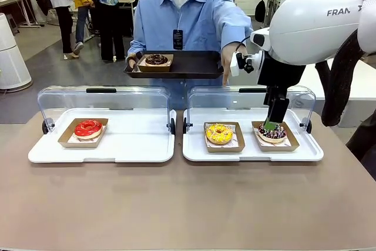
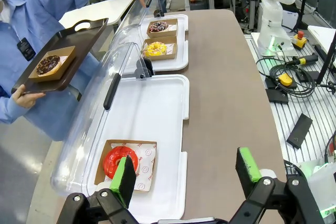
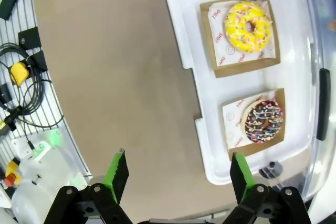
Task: Provide the desired donut to the person.
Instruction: Pick up and lift the Paper togo box containing the Donut pointed at by the person.
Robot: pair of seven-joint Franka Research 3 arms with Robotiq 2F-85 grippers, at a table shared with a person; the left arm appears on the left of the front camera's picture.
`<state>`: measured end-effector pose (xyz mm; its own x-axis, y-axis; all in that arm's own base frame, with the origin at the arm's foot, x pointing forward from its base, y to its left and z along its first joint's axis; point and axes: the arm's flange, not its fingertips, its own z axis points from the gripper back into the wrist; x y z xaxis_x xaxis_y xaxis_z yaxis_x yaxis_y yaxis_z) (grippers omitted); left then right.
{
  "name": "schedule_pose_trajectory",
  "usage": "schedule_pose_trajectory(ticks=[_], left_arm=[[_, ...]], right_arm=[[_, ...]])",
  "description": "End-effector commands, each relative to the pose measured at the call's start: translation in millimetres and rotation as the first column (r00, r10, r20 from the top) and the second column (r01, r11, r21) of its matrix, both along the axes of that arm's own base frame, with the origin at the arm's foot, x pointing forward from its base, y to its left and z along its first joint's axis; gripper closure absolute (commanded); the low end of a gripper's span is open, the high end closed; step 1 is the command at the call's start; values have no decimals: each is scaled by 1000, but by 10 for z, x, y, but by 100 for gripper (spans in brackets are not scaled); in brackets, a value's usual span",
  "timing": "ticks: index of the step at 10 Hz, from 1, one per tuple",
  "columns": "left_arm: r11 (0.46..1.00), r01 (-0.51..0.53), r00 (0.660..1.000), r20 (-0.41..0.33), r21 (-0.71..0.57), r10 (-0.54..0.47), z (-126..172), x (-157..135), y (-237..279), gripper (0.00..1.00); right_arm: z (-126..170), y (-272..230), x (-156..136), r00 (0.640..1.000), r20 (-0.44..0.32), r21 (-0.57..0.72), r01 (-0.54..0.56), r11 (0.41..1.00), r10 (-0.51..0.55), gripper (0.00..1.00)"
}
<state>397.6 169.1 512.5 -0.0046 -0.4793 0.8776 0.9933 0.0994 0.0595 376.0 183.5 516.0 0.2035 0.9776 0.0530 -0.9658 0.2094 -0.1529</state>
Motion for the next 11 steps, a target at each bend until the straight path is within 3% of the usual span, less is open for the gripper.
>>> schedule_pose_trajectory(ticks=[1,5,8,11], left_arm=[[1000,2,1000,11,-14,-2,13,-2,-1,0],[1000,2,1000,11,-14,-2,13,-2,-1,0],[1000,2,1000,11,-14,-2,13,-2,-1,0],[1000,2,1000,11,-14,-2,13,-2,-1,0]], right_arm=[[-8,47,-26,1000,-2,-10,-8,1000,8,0],[-1,37,-19,1000,0,-1,-10,1000,10,0],[-356,389,39,998,42,-44,-54,998,56,0],[-707,747,121,995,33,-73,-90,993,93,0]])
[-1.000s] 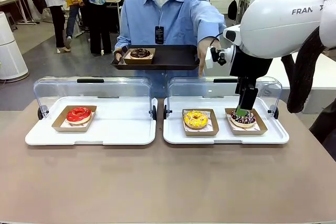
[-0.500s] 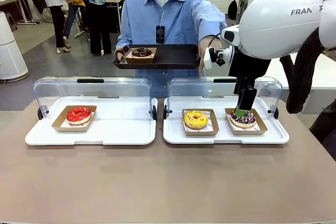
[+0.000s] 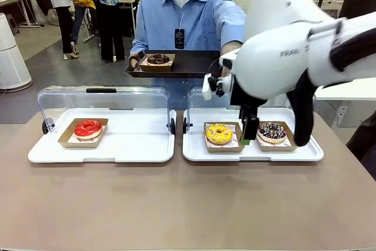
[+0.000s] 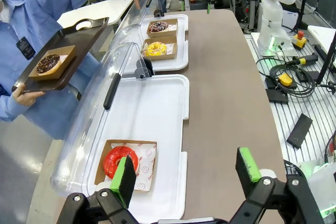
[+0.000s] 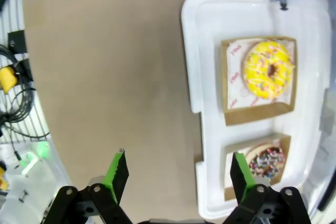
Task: Provide the desired donut to the person.
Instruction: Pick up and lift the Paper togo box containing the Donut pointed at by the person.
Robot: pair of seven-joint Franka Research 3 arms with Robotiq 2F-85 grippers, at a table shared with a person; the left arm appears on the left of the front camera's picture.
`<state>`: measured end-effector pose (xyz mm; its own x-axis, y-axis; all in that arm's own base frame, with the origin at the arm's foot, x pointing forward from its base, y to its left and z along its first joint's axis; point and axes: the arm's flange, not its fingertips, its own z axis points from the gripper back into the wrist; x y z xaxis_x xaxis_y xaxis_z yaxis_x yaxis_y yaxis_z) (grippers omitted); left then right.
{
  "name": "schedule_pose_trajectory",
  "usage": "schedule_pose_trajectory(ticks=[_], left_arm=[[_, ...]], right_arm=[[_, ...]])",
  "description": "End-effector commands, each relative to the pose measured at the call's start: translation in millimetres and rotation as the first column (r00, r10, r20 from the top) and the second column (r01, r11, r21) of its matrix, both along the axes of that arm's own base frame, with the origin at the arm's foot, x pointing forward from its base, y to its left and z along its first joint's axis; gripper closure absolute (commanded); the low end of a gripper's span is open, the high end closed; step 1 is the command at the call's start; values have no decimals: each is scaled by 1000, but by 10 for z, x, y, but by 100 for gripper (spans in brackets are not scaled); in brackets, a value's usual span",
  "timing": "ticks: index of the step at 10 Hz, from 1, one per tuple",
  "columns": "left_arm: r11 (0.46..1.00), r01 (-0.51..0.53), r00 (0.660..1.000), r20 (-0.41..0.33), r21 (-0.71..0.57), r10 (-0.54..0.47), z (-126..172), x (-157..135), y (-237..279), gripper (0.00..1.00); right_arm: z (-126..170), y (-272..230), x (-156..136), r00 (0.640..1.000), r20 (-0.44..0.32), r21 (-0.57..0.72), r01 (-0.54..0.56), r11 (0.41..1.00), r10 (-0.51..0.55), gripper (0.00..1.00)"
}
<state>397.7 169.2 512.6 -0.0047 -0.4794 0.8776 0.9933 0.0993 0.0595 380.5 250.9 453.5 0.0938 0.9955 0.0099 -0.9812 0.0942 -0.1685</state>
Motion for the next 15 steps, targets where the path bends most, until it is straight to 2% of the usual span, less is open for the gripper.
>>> schedule_pose_trajectory(ticks=[1,3,4,5,10,12,15], left_arm=[[1000,2,1000,10,-14,-2,13,-3,-1,0],[1000,2,1000,10,-14,-2,13,-3,-1,0],[1000,2,1000,10,-14,-2,13,-3,-1,0],[1000,2,1000,10,-14,-2,13,-3,-1,0],[1000,2,1000,10,-14,-2,13,-3,-1,0],[1000,2,1000,10,-14,-2,13,-3,-1,0],[1000,2,1000,10,-14,-2,13,-3,-1,0]], right_arm=[[-182,138,113,1000,16,-36,18,999,-17,0],[-318,189,136,1000,1,-48,23,999,-23,0],[-278,159,126,999,21,-38,51,998,-50,0],[-328,138,92,1000,-25,-22,-4,1000,4,0],[-334,134,107,1000,-22,-26,5,1000,-6,0],[-460,225,131,998,66,-59,20,998,-16,0],[-596,148,310,987,129,-40,-91,995,95,0]])
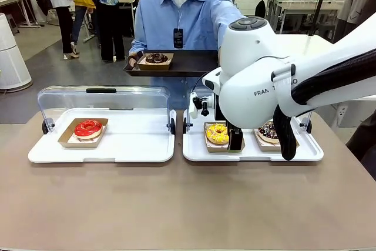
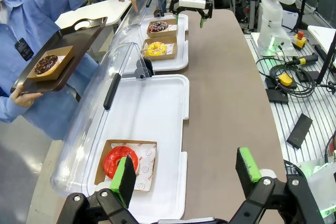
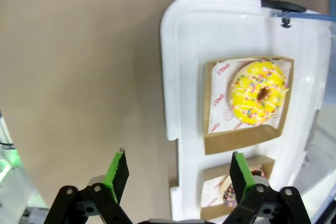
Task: Provide the desired donut to the person.
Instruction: Pick up and lift the Paper togo box containing the Donut pointed at by the person.
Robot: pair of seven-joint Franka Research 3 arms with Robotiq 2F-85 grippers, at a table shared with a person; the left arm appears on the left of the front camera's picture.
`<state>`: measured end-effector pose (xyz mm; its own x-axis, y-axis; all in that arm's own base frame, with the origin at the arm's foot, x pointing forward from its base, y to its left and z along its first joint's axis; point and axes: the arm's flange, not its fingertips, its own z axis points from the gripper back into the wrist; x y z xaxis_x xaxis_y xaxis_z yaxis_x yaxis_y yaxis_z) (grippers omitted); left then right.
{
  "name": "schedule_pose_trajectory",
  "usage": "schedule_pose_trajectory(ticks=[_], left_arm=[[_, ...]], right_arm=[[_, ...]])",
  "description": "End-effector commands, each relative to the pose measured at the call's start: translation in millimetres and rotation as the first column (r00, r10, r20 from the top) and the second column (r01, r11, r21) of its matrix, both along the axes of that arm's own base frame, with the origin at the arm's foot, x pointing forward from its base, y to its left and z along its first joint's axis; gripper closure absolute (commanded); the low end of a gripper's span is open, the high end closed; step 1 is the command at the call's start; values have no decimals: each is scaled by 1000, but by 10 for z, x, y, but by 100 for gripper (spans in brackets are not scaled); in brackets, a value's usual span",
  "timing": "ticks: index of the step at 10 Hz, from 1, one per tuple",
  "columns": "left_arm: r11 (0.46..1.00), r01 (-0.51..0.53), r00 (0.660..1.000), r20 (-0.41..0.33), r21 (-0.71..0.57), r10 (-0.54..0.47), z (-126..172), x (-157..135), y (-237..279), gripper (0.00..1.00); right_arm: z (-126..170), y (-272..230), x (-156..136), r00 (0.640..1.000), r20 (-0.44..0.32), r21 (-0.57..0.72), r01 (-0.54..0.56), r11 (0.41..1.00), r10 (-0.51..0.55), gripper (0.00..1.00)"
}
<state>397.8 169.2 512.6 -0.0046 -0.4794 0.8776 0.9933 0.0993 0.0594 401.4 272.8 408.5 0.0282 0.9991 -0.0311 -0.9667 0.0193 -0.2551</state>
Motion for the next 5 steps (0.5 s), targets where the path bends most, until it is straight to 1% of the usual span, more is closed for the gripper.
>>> schedule_pose_trajectory(ticks=[1,4,5], left_arm=[[1000,2,1000,11,-14,-2,13,-3,-2,0],[1000,2,1000,11,-14,-2,13,-3,-2,0],[1000,2,1000,11,-14,-2,13,-3,-2,0]], right_arm=[[-208,-134,192,999,37,22,-23,999,23,0],[-375,-318,446,998,-51,34,-33,999,35,0],[-416,-377,524,997,-64,37,-31,999,33,0]])
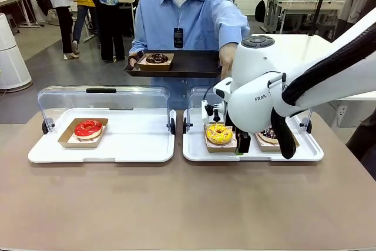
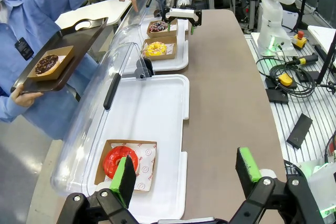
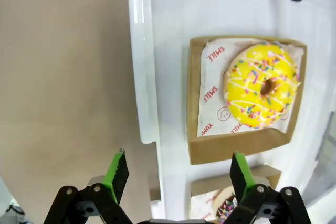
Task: Provide the desired donut to the person.
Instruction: Pick up and lift the Paper togo box containing the Donut pointed at by the person.
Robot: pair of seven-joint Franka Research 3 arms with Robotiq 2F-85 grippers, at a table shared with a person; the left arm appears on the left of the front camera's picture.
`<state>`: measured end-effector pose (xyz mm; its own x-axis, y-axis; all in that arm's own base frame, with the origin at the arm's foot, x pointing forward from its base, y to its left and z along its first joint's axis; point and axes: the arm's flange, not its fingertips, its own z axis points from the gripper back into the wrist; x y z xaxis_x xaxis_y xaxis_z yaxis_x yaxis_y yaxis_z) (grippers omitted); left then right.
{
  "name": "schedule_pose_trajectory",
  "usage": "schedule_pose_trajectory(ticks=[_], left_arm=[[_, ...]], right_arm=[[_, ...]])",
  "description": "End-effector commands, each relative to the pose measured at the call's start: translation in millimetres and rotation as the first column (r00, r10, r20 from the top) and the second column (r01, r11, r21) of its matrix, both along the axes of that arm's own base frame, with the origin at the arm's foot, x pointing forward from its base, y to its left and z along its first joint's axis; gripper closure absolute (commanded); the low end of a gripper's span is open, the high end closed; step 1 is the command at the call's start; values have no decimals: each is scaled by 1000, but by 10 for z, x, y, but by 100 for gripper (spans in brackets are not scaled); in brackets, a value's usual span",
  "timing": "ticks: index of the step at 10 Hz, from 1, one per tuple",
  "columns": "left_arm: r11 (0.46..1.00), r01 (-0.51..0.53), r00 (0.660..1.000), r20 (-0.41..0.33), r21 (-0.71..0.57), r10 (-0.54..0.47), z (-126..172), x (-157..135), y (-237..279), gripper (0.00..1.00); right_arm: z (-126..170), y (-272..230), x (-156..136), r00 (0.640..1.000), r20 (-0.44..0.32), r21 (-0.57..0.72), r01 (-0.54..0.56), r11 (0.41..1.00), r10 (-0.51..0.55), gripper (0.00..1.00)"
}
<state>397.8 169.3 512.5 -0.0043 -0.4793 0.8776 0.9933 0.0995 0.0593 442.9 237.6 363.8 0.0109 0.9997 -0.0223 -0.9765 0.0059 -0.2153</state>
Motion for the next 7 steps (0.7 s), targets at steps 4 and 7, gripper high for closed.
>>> schedule_pose_trajectory(ticks=[4,7], left_arm=[[1000,2,1000,11,-14,-2,14,-3,-2,0],[1000,2,1000,11,-14,-2,14,-3,-2,0]], right_arm=[[-26,-126,279,992,-104,45,-63,997,68,0],[-78,-159,378,986,-144,38,-84,996,89,0]])
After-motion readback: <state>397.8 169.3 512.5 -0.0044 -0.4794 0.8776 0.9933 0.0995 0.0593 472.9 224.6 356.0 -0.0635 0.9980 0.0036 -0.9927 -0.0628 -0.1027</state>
